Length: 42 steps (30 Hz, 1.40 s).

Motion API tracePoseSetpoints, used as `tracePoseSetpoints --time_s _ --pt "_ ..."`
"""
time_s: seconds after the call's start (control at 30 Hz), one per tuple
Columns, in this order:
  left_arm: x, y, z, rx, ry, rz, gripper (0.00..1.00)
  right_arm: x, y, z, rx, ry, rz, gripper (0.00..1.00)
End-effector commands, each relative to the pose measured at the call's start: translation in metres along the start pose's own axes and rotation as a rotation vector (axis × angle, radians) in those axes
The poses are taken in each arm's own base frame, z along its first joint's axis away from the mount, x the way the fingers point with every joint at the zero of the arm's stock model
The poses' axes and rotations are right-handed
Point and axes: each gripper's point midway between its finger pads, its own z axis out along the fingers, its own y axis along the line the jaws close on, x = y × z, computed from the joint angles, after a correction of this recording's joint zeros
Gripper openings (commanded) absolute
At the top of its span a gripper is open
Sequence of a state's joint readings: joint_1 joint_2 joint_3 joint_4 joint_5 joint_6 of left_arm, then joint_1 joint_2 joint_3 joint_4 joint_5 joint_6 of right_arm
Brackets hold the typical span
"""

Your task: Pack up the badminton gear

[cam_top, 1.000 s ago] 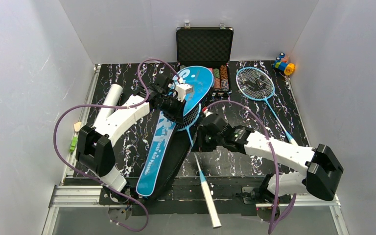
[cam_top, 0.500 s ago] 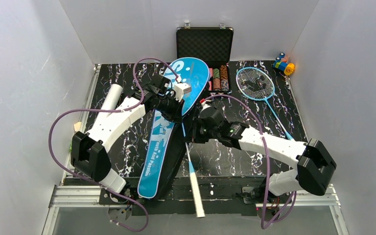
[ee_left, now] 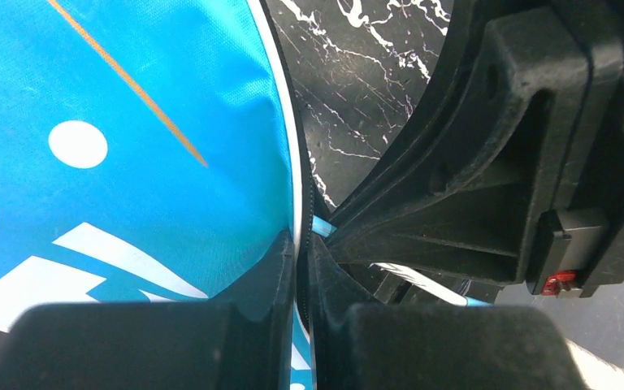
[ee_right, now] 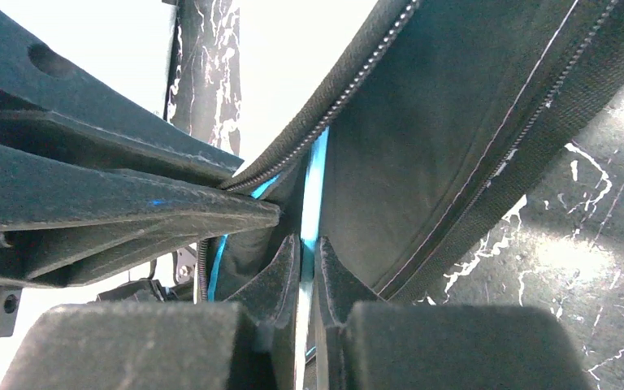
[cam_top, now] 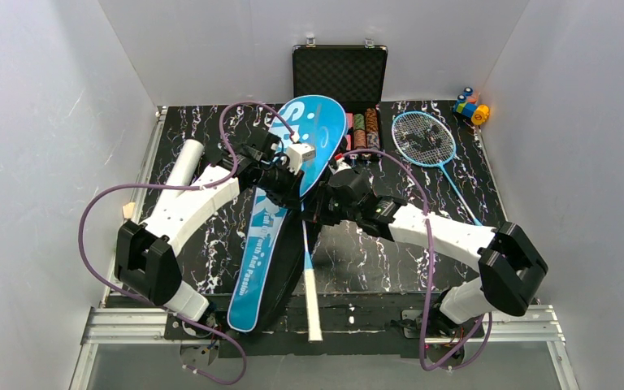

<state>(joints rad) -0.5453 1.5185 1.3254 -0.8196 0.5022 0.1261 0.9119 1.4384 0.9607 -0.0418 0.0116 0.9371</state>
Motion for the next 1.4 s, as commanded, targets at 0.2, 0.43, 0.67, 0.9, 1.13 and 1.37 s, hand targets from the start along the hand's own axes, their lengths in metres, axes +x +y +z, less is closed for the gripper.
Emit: tracePoseSetpoints --time_s 0.2,0.43,0.67,0.9,1.13,1.37 --pt "0.001 -0.001 0.003 0.009 -0.008 0.012 0.0 -0.02 0.049 -0.015 -0.215 -0.06 -0.032 0.36" --pt "0.002 0.007 0.006 -0.002 -0.005 -0.008 0.0 0.0 0.033 -0.045 -0.213 -0.023 -0.019 0.49" --pt "0.009 0.01 0.007 -0.018 0.007 -0.006 0.0 0.027 0.004 -0.077 -0.202 -0.006 0.033 0.56" --pt "0.012 0.01 0.007 -0.02 -0.005 -0.002 0.0 0.061 -0.015 -0.085 -0.165 0.078 0.028 0.57" --pt "0.008 0.012 0.009 -0.023 -0.004 -0.005 0.0 0.075 -0.036 -0.081 -0.025 0.102 -0.018 0.57" --pt "0.01 0.014 0.005 -0.046 0.006 -0.005 0.0 -0.018 -0.104 -0.106 0.243 -0.143 0.031 0.63"
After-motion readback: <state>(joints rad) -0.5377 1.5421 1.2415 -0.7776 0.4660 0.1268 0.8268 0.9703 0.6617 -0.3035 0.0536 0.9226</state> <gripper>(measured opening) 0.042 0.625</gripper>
